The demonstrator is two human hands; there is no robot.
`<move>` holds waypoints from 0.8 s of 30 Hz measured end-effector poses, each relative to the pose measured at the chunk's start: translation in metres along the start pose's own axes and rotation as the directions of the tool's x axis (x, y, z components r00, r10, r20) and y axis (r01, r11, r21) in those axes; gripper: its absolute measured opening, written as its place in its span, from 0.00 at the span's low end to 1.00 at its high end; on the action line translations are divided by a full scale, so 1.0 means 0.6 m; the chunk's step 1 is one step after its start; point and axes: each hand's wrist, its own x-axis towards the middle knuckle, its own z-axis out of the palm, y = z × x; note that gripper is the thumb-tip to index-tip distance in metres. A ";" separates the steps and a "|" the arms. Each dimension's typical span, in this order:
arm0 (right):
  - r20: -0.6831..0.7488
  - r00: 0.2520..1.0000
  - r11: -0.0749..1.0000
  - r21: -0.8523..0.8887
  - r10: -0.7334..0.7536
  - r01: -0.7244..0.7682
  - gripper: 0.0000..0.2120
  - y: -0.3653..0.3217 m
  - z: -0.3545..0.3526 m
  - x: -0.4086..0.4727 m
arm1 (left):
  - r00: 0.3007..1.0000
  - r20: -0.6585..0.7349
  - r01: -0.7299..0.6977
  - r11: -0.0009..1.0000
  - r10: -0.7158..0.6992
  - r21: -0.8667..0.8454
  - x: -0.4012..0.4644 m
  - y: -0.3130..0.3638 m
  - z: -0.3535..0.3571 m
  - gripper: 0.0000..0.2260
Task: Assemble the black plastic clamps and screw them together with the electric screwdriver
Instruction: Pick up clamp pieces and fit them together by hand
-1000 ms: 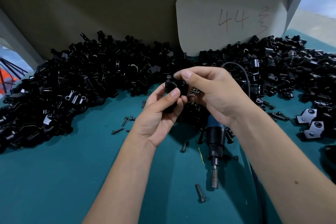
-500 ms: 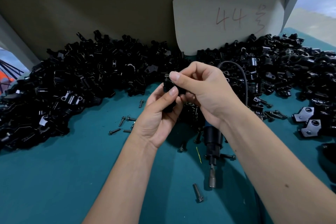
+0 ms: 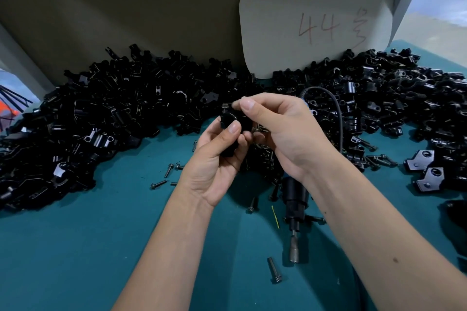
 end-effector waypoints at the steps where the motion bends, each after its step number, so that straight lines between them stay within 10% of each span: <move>1: -0.018 1.000 1.000 0.007 0.000 0.000 0.08 0.000 0.002 0.000 | 1.000 0.003 0.005 1.000 -0.005 0.007 0.000 -0.001 0.001 0.07; 6: -0.092 0.995 0.997 0.060 0.050 -0.044 0.18 0.006 0.006 0.002 | 1.000 0.007 -0.011 0.997 0.011 0.073 0.004 -0.009 -0.002 0.18; 18: -0.225 0.970 0.996 0.039 0.090 -0.084 0.14 0.007 0.000 0.004 | 0.999 -0.027 -0.027 0.995 0.030 0.100 0.006 -0.011 -0.002 0.09; 24: -0.015 0.995 0.995 0.041 0.095 -0.094 0.13 -0.001 -0.022 0.010 | 1.000 -0.002 -0.011 0.999 0.012 0.031 0.005 0.003 -0.002 0.05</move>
